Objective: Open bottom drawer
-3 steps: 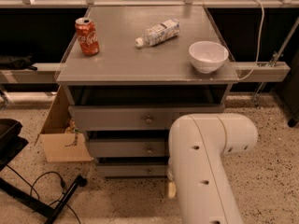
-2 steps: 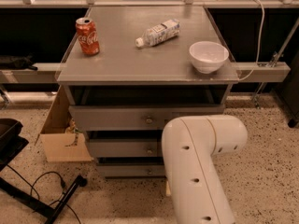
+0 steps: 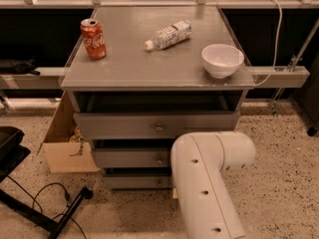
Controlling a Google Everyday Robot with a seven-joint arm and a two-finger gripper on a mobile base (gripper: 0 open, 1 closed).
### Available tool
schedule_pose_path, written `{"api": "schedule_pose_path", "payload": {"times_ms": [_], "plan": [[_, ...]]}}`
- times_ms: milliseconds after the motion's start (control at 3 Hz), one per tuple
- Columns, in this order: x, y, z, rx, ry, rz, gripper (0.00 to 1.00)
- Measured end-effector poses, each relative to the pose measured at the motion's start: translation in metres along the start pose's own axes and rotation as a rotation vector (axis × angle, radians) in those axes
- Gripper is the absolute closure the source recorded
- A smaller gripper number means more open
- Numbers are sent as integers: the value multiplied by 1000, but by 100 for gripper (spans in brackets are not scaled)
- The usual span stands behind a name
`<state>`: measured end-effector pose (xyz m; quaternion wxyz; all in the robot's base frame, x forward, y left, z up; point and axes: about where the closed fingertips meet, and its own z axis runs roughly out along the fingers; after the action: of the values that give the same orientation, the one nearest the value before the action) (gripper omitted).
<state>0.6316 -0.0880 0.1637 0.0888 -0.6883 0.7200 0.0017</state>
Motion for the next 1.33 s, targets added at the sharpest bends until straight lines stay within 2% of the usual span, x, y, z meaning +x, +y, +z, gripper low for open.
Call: {"api": "schedule_pose_path", "payload": {"times_ms": [333, 667, 1000, 1333], "plan": [[4, -2, 2, -32, -21, -7, 58], [3, -2, -1, -32, -21, -7, 81], [9, 9, -7, -53, -15, -10, 100], [13, 15, -8, -66, -10, -13, 100]]}}
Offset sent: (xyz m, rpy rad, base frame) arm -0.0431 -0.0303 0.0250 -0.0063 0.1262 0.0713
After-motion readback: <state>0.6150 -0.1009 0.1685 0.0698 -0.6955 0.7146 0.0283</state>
